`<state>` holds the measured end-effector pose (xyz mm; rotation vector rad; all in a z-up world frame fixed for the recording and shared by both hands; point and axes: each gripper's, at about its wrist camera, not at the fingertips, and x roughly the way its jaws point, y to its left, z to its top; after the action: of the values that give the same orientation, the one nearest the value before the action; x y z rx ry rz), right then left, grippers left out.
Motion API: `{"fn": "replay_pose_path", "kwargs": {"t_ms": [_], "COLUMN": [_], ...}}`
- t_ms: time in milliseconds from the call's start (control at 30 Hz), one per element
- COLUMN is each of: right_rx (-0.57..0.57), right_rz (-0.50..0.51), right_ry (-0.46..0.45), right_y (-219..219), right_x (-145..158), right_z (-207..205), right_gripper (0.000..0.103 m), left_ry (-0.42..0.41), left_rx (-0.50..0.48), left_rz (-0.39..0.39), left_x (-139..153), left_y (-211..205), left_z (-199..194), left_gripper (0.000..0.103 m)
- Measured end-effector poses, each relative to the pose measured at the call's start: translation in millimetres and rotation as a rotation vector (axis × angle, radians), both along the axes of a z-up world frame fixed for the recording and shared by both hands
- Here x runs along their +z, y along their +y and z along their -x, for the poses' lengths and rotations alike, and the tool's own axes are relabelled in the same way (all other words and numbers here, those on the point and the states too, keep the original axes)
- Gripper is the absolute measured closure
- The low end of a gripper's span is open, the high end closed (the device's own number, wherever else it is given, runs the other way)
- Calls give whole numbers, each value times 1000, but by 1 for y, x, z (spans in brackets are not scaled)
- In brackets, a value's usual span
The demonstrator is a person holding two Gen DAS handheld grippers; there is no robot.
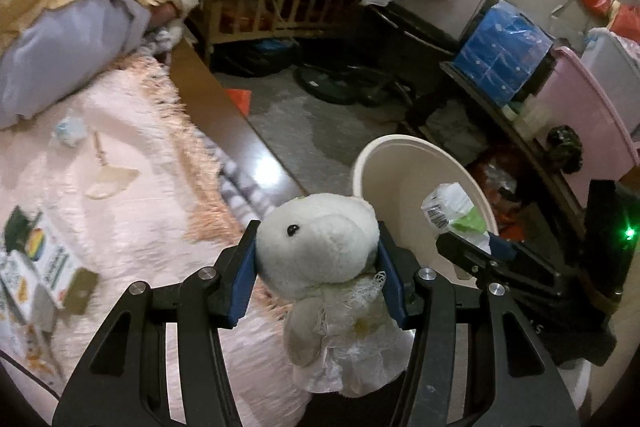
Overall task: Collect trash
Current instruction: 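Carry the green-white bag and plush toy toward the white bucket, then open the right tool over the bucket while left tool drops the plush toy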
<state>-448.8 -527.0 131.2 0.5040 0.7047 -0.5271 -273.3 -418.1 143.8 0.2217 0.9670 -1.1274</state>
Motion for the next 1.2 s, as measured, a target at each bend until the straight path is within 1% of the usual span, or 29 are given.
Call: {"fn": "replay_pose_path", "kwargs": {"t_ms": [200,500,800,900,1000,1133,1200], "right_rx": [-73,-119,-170,-194,-216,-216,-209], "right_rz": [-35,-48,-65,-68,-73,-82,-88], "right_ry": [8,33,43,41,34,43,44], "right_y": [-25,-45,-59,-63,-66,-64,-62], "right_x": [-12,-23,-32,-34,-34,-35,-35], "right_z": [17,27,38,42,45,42,39], "right_gripper": [57,57,57,52,51,43,43], "left_ry": [29,69,132,163,188,169,153], "left_rx": [-28,-53,-79,-83,-87,-84,-68], "left_rz": [0,9,60,100,114,104,93], "left_x": [-7,-17,-24,-26,-25,-21,-19], "left_y": [-27,-53,-72,-73,-75,-69,-63], "left_z": [5,8,13,12,10,9,7], "left_gripper": [51,50,47,42,37,37,37]}}
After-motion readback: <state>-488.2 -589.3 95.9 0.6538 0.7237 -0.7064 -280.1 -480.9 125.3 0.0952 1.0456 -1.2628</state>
